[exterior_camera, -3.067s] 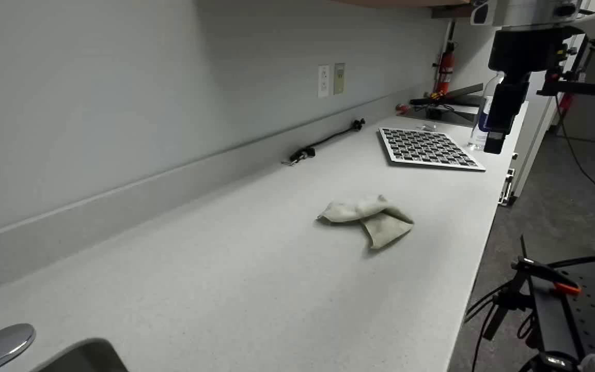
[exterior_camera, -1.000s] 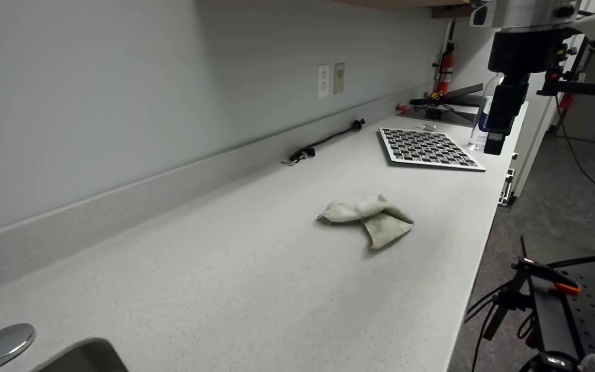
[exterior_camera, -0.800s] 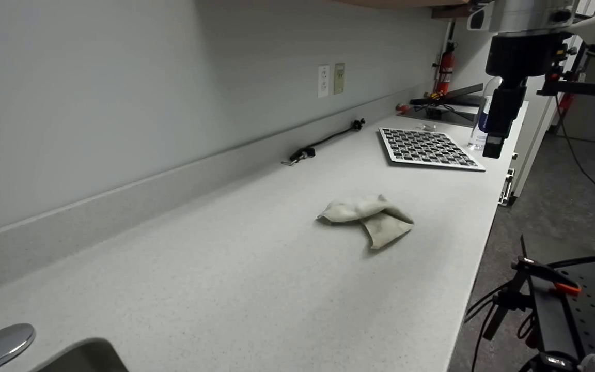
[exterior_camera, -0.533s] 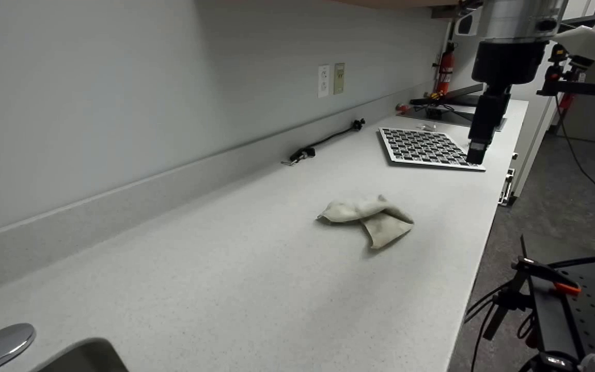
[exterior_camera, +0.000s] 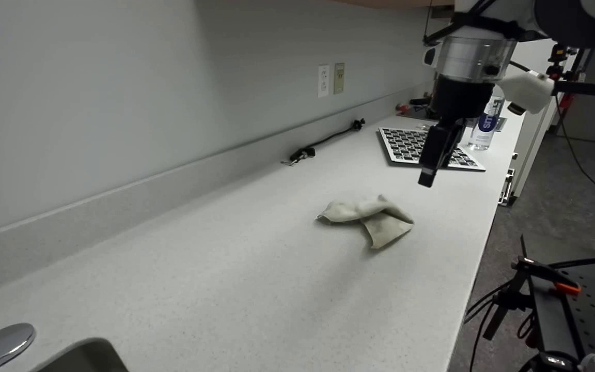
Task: Get the white cloth from the countertop, use it to wipe the cabinet on top, then put it back on the table
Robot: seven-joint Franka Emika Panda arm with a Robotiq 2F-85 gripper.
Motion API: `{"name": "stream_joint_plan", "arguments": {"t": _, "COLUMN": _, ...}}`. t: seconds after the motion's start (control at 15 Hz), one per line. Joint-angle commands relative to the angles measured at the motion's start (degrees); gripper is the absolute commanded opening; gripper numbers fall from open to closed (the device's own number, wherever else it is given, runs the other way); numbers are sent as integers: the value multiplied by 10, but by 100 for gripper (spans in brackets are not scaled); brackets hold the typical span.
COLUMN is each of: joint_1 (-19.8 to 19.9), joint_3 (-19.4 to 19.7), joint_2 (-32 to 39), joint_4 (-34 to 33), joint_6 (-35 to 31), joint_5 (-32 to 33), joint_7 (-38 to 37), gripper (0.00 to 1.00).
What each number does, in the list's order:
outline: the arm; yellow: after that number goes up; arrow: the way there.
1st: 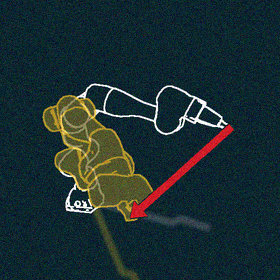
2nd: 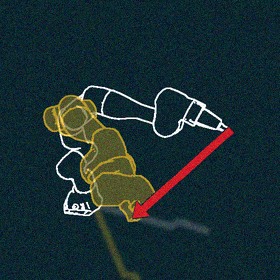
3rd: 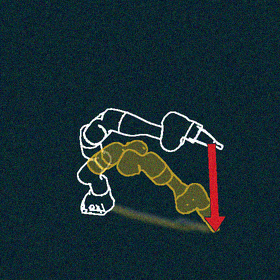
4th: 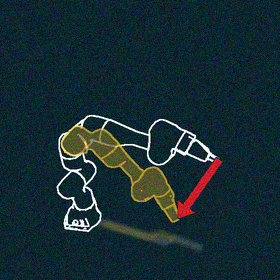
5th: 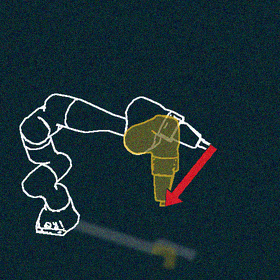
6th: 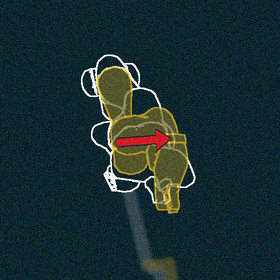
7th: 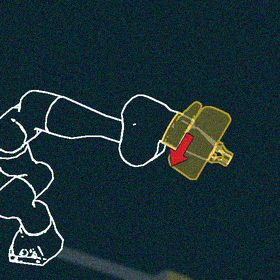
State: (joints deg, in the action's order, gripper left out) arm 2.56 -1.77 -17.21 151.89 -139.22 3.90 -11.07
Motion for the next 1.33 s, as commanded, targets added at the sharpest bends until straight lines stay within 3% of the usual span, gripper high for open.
{"name": "stream_joint_plan", "arguments": {"t": 0.0, "joint_1": 5, "joint_3": 0, "joint_2": 91, "joint_4": -40, "joint_6": -44, "joint_5": -8, "joint_7": -31, "gripper": 100}}
{"name": "stream_joint_plan", "arguments": {"t": 0.07, "joint_1": 0, "joint_3": 1, "joint_2": 42, "joint_4": -11, "joint_6": -26, "joint_5": 0, "joint_7": -16, "gripper": 100}}
{"name": "stream_joint_plan", "arguments": {"t": 0.6, "joint_1": 0, "joint_3": 3, "joint_2": 61, "joint_4": -19, "joint_6": -27, "joint_5": -5, "joint_7": -16, "gripper": 100}}
{"name": "stream_joint_plan", "arguments": {"t": 0.8, "joint_1": 3, "joint_3": 8, "joint_2": 108, "joint_4": -35, "joint_6": -36, "joint_5": -18, "joint_7": -43, "gripper": 100}}
{"name": "stream_joint_plan", "arguments": {"t": 1.27, "joint_1": -3, "joint_3": 17, "joint_2": 226, "joint_4": -100, "joint_6": -72, "joint_5": -78, "joint_7": -185, "gripper": 100}}
